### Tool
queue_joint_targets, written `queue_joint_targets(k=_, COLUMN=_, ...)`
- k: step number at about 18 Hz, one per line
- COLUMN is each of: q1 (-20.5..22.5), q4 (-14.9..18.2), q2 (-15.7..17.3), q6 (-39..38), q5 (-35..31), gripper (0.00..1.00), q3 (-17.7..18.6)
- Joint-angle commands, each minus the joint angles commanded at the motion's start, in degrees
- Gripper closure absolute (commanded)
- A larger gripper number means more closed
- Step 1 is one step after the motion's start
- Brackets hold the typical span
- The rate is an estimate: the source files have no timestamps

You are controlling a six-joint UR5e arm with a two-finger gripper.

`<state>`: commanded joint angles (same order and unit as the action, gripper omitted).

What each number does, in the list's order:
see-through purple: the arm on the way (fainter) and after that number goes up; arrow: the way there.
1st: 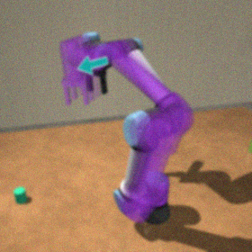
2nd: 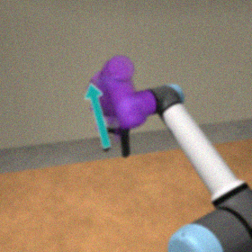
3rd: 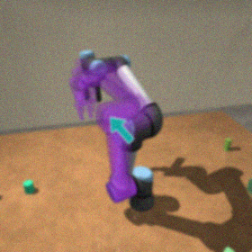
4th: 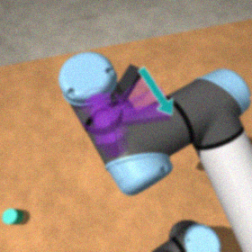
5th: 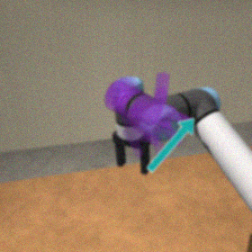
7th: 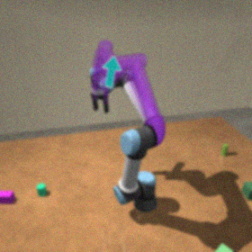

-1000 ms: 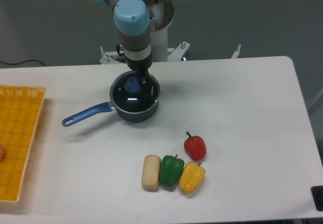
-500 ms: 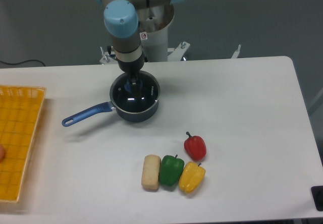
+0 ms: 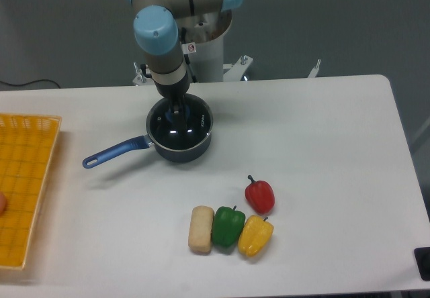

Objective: Open the lid
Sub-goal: 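Close the gripper on the blue knob of the glass lid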

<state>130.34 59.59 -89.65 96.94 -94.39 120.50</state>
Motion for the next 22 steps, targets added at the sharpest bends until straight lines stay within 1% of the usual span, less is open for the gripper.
queue_joint_targets(k=14, q1=0.0, q4=-0.2, q2=-0.8, q6=-0.1, q5=0.1, gripper=0.01, q3=-0.5)
queue_joint_targets(k=22, q1=-0.1, q4=-0.3, q2=-1.7, q6=0.0, q5=0.4, gripper=0.07, q3=-1.1)
